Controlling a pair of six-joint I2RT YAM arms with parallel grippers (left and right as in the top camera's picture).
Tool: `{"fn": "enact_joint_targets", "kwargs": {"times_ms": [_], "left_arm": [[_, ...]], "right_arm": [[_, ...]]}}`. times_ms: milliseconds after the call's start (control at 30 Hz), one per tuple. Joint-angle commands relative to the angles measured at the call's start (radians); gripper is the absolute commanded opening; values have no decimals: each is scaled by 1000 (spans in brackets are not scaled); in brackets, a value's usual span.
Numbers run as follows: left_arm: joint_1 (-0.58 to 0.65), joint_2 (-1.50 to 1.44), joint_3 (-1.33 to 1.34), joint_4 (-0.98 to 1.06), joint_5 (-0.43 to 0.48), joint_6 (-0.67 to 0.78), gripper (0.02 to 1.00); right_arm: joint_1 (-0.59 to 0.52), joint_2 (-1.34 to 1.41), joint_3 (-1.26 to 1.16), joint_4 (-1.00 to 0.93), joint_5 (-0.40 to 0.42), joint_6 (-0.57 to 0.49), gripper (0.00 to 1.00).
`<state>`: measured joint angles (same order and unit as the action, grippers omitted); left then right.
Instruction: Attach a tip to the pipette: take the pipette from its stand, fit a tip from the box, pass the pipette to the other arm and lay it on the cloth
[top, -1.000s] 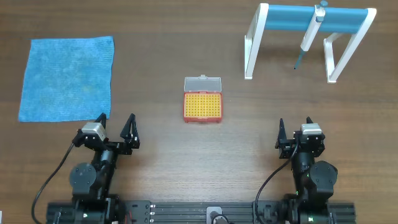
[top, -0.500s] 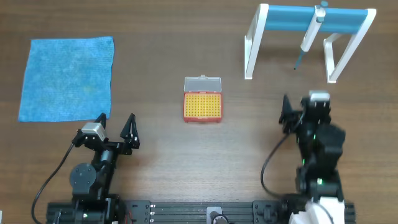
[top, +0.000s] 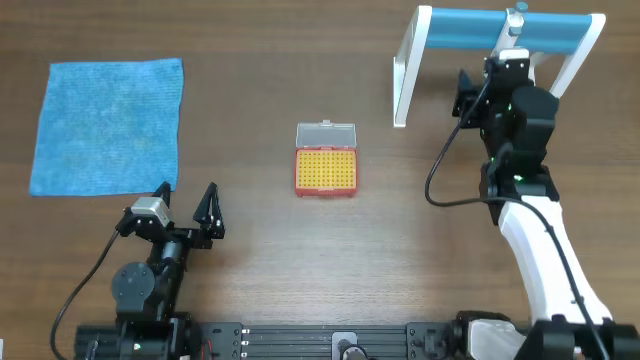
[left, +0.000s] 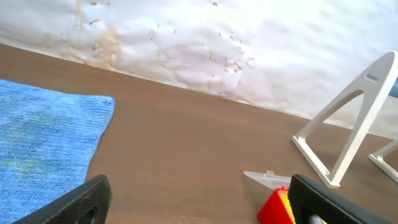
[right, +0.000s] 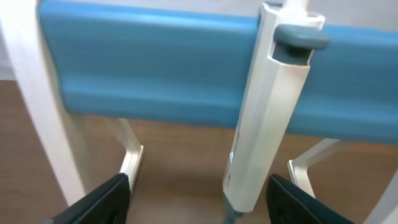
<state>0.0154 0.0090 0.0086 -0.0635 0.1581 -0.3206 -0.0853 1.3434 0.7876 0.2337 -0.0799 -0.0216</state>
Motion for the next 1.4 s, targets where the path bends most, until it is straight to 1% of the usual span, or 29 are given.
{"fn": "enact_joint_targets", "kwargs": {"times_ms": [33,133,367,800,1267,1300,1333,1367,1400], "left_arm": [[4,-6,-3,-4,8,-12,921],[4,-6,-3,-4,8,-12,921],[4,-6,-3,-4,8,-12,921],[4,-6,-3,-4,8,-12,921],[4,-6,-3,-4,8,-12,921],[4,-6,-3,-4,8,-12,921],[4,-6,-3,-4,8,-12,921],[4,-6,-3,-4,8,-12,921],[4,-6,-3,-4,8,-12,921]], "right_arm": [[-13,48,22,42,100,-14,702],[-13,66,24,52,102,-14,702],[-13,140,29,145,103,-14,702],[-43,187,39,154,107,-12,702],[-36,224,73,156,107,-6,702],[-36,224,73,154,107,-6,682],[-36,224,73,150,107,-6,625],[-36,224,73,145,107,-6,566],[-37,224,73,136,107,-6,472]]}}
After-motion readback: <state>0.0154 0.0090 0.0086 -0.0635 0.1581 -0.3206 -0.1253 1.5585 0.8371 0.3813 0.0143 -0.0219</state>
